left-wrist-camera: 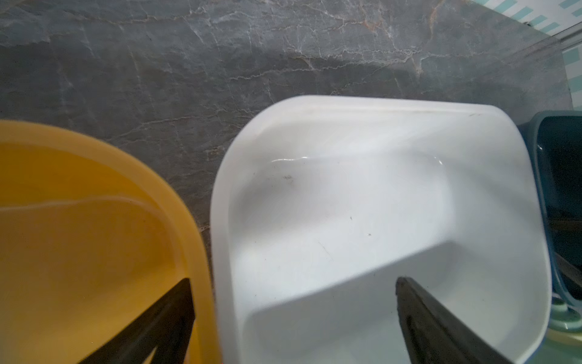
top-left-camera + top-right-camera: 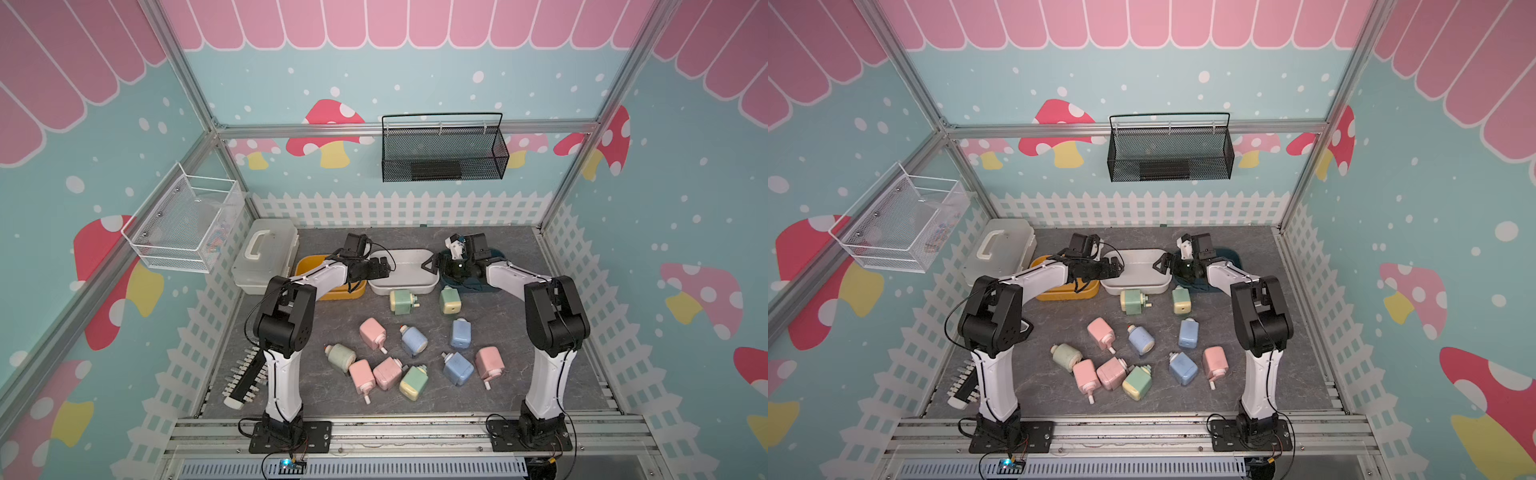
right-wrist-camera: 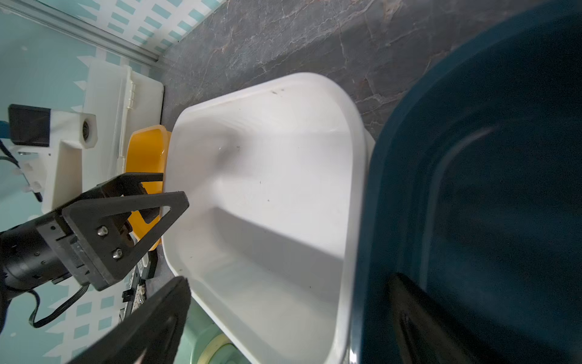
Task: Place the pencil sharpeners by color into the storage box
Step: Move the storage box to the center of the board.
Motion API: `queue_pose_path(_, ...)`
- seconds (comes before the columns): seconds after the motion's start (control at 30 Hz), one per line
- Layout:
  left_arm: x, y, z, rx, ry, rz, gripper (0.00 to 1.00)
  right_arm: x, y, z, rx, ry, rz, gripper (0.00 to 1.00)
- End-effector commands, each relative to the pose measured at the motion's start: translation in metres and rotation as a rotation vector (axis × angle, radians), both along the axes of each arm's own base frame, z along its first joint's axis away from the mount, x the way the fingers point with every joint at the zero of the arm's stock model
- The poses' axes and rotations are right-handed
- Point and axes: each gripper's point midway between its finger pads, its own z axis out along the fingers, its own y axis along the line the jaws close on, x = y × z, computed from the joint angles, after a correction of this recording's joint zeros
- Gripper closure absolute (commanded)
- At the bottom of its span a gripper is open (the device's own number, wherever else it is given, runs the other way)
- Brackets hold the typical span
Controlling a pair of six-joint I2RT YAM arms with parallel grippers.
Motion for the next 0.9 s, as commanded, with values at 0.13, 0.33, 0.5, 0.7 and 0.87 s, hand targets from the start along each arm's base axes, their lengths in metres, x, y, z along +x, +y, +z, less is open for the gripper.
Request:
queue_pose_path(0.13, 0.002, -0.011, 0.010, 0.010, -0.019, -0.049, 0.01, -0.011, -0.001, 0.015, -0.013, -0.028, 0.014, 0.01)
queue_pose_path(0.33, 0.006, -0.003, 0.024, 0.049, -0.057, -0.021, 0.01, -0.009, -0.005, 0.028, -0.036, -0.062, -0.002, 0.01)
queue_pose_path(0.5, 0.003, 0.003, 0.040, 0.067, -0.093, -0.011, 0.01, -0.013, -0.014, 0.046, -0.075, -0.119, -0.021, 0.01)
queue_pose_path(0.7, -0.009, 0.012, 0.061, 0.090, -0.154, 0.014, 0.01, -0.022, -0.037, 0.062, -0.160, -0.212, -0.094, 0.01)
queue_pose_path(0.87, -0.021, 0.022, 0.078, 0.078, -0.209, 0.081, 0.01, -0.037, -0.059, 0.068, -0.243, -0.248, -0.160, 0.01)
